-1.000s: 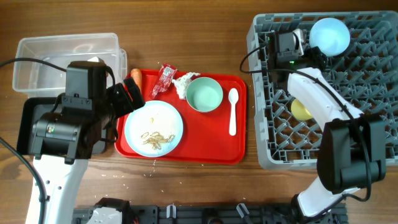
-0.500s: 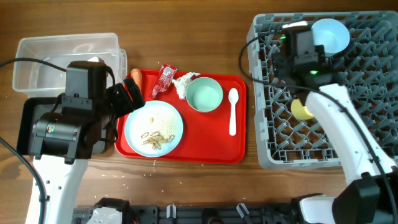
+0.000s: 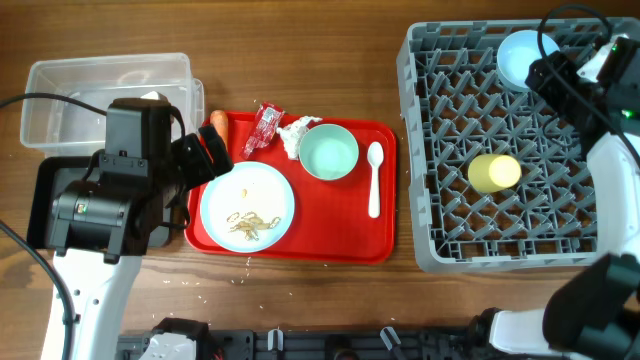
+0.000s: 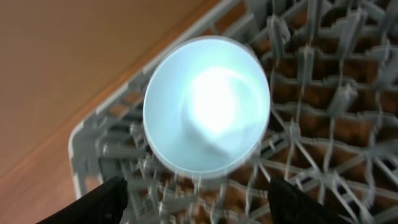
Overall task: Sort waste into correct bins and load items into the dishwasher rack
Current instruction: 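Place the light-blue bowl upside down in the rack's far corner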
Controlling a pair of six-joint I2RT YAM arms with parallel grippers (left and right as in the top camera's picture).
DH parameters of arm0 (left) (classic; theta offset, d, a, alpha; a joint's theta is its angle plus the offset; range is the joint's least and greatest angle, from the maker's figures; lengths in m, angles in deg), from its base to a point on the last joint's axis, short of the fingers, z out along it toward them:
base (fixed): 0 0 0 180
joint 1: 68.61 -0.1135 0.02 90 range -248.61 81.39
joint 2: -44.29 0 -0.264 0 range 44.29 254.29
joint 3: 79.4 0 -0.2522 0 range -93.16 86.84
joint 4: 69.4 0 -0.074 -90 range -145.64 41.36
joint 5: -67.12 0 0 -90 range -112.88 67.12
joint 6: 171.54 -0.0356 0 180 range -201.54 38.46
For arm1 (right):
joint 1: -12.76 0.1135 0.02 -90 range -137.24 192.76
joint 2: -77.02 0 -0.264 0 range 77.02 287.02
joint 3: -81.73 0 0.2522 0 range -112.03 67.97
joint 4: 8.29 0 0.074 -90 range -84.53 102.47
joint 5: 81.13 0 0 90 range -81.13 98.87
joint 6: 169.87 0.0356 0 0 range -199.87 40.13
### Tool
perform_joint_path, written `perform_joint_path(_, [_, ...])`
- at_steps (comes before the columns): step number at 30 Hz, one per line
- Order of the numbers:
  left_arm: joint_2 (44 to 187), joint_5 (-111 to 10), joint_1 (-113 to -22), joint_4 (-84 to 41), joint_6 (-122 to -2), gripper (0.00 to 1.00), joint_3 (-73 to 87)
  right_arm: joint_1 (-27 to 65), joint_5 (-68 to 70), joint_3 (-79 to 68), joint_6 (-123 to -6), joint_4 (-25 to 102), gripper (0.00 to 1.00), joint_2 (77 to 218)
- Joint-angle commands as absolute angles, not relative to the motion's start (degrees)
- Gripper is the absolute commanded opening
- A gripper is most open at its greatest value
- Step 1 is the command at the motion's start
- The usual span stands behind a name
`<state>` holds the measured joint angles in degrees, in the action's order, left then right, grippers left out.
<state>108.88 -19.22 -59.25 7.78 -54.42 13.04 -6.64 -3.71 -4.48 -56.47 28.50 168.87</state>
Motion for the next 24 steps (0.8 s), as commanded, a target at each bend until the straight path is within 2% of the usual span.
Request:
perform_joint_path(1, [108.91,-18.06,-59.51,7.67,-54.07,1.00,12.32,-6.79,-1.98,-5.57,-53.72,25.24,0.74,174.62])
perform_joint_path(8, [108.91,-18.06,-59.51,7.67,-54.07,1.00,12.32,-6.81,-1.26,-5.57,-51.14,21.18,0.73,182.29])
perform_joint_path(11, [108.91,-18.09,-59.51,7.67,-54.07,1.00,12.32,-6.81,-1.02,-5.57,-51.20,20.91,0.53,184.06])
perform_joint_path(13, [108.91,-18.06,-59.51,7.67,-54.07,1.00,12.32,-6.81,-0.98,-5.57,-51.60,20.91,0.33,184.06])
perform_joint_path(15, [108.91,-18.06,-59.51,7.67,-54.10,1.00,12.32,-6.84,-0.98,-5.59,-53.30,21.18,0.18,183.65])
perform_joint_path(17, [108.91,-18.06,-59.51,7.67,-54.10,1.00,12.32,-6.84,-0.28,-5.59,-56.06,21.18,0.15,182.99])
perform_joint_path(20, [108.91,-18.09,-59.51,7.67,-54.10,1.00,12.32,-6.84,1.51,-5.59,-57.37,21.22,0.04,181.62])
perform_joint_path(24, [108.91,-18.06,-59.51,7.67,-54.07,1.00,12.32,-6.84,4.88,-5.59,-57.54,23.06,0.04,179.06])
